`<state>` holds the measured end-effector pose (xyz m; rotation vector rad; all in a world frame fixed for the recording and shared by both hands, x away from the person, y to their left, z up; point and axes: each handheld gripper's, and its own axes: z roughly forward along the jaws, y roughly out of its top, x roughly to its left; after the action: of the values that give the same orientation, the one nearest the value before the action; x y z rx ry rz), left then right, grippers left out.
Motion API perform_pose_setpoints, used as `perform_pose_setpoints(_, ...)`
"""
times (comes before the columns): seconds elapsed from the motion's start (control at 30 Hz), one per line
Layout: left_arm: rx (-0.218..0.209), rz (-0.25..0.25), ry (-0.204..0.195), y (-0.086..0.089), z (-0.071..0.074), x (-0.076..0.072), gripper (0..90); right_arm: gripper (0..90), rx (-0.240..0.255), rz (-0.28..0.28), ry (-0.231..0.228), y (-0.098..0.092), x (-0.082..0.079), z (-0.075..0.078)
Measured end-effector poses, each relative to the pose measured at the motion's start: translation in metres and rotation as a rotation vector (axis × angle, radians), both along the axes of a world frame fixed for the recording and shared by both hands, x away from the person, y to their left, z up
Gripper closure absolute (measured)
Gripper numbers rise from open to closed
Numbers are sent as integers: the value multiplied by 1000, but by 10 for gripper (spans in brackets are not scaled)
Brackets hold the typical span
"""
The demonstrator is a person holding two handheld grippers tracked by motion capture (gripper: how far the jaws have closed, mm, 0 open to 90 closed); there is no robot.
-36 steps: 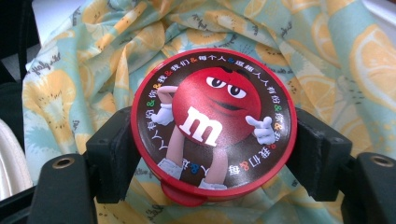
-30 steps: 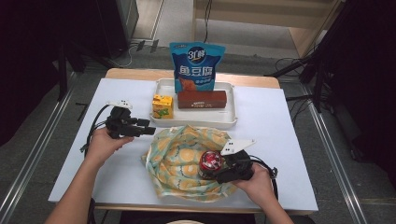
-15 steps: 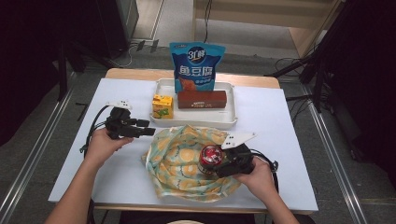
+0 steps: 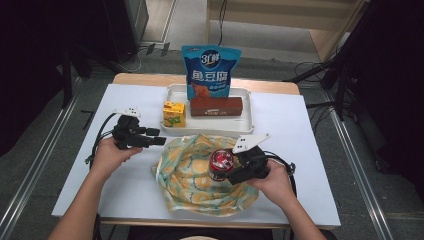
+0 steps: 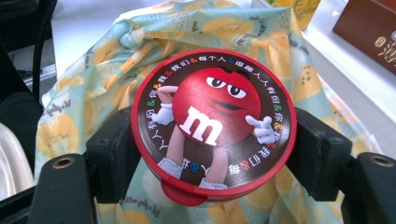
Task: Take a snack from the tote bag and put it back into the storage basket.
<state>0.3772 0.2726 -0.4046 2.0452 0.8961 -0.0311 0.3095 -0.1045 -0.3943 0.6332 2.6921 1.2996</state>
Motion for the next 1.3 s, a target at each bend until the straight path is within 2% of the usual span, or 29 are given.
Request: perform_pose_setpoints(1.3, -11, -7, -9, 0, 1, -1, 429, 263, 25, -44, -13, -7, 36, 45)
